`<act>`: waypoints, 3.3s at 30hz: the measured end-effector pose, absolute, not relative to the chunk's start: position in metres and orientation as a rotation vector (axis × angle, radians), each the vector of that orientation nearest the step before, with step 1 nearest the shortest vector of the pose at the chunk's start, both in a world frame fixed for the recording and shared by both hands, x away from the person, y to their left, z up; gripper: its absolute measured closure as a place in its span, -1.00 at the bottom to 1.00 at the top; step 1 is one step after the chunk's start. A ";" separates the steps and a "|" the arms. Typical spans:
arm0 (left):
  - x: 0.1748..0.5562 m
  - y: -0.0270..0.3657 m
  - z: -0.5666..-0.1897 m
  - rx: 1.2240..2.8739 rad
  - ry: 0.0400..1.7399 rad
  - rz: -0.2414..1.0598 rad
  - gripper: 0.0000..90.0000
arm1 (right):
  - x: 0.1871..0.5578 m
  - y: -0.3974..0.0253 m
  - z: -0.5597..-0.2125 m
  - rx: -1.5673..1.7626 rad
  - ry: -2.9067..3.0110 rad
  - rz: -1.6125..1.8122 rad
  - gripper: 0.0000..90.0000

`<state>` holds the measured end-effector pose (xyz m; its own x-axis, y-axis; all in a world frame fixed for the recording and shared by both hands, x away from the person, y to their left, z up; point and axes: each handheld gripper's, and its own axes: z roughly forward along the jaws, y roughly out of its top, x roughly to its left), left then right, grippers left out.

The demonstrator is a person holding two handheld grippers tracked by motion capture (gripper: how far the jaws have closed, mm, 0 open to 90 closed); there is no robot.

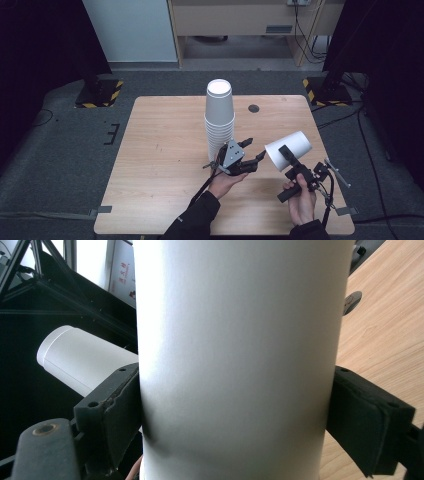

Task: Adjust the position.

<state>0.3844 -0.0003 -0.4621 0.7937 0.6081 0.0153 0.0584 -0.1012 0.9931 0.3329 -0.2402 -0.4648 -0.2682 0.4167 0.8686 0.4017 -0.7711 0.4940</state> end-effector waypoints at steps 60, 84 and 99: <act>0.393 -0.017 -0.470 1.627 0.489 0.477 0.59 | 0.337 -0.222 -0.475 1.979 1.153 2.336 -0.66; 0.390 -0.012 -0.468 1.643 0.478 0.461 0.86 | 0.340 -0.224 -0.479 2.001 1.163 2.346 -0.67; 0.387 -0.007 -0.468 1.682 0.474 0.459 0.86 | 0.343 -0.225 -0.476 1.959 1.206 2.315 -0.68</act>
